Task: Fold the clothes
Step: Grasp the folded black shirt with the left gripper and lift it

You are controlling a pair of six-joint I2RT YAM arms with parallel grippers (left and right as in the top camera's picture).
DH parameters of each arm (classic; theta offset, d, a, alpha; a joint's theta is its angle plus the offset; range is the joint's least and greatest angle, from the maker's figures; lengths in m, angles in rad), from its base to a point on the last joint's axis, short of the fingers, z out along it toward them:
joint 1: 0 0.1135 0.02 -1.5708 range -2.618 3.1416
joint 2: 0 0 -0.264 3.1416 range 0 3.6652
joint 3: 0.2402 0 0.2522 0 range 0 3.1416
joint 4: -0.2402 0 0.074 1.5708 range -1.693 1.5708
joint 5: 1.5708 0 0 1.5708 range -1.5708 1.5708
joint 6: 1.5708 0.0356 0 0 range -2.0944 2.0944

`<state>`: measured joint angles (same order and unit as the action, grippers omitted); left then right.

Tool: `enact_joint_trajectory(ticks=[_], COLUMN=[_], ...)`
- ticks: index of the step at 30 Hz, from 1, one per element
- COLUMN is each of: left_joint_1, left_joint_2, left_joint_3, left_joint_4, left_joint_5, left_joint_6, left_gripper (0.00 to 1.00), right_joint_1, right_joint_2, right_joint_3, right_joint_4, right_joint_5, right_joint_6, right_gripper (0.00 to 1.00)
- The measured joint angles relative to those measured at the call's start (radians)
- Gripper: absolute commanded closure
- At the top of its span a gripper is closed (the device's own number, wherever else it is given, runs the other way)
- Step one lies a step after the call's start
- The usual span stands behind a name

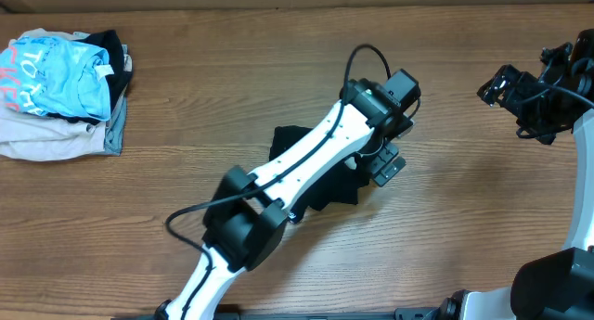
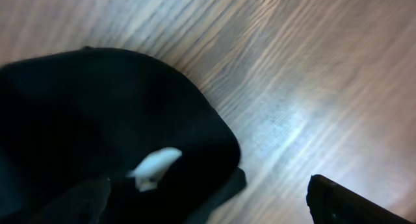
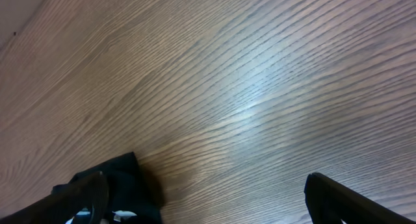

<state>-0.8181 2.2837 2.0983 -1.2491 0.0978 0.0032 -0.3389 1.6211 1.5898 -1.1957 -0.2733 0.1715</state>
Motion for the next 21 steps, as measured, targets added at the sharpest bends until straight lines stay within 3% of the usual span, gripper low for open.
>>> enact_joint_trajectory(ticks=[8, 21], left_joint_1=[0.000, 0.006], left_joint_2=[0.128, 0.134], left_joint_3=[-0.016, -0.035], left_joint_4=[-0.081, -0.161], left_joint_5=[-0.040, -0.303], left_joint_6=[0.033, 0.167], left_gripper=[0.00, 0.00], right_joint_1=[0.000, 0.000], right_joint_2=[0.000, 0.000], right_joint_3=[0.000, 0.000], right_joint_4=[-0.001, -0.002], right_joint_5=[0.000, 0.000], right_joint_6=[-0.008, -0.009], right_gripper=[0.00, 0.00])
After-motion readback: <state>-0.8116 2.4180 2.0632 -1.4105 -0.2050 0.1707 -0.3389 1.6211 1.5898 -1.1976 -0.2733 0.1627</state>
